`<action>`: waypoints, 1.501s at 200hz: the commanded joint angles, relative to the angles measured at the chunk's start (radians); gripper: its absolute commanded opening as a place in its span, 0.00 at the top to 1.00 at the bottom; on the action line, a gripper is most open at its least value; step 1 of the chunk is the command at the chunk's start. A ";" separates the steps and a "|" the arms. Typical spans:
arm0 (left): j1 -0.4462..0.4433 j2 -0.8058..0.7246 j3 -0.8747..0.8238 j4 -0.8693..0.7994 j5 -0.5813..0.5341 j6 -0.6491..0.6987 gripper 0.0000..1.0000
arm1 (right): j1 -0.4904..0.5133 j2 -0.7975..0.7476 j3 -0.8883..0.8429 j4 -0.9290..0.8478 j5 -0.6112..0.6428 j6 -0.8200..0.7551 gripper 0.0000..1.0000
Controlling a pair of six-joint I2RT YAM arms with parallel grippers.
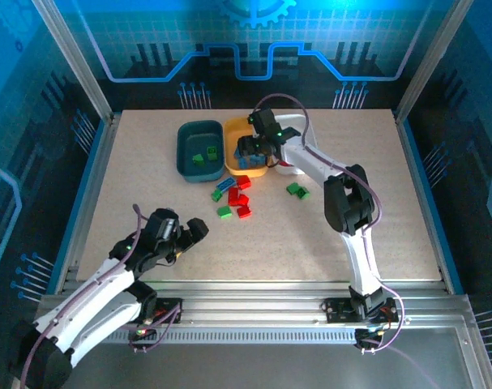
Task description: Sort the legos into containers by color
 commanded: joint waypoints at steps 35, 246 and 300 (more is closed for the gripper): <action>0.012 0.181 0.045 0.072 -0.012 0.048 0.01 | 0.034 -0.219 -0.166 -0.004 0.001 -0.019 0.25; -0.082 1.094 0.692 -0.103 -0.152 0.179 0.23 | 0.042 -0.875 -1.096 0.281 0.160 0.137 0.24; -0.096 1.136 0.708 -0.079 -0.170 0.215 0.49 | 0.041 -0.869 -1.098 0.286 0.138 0.151 0.24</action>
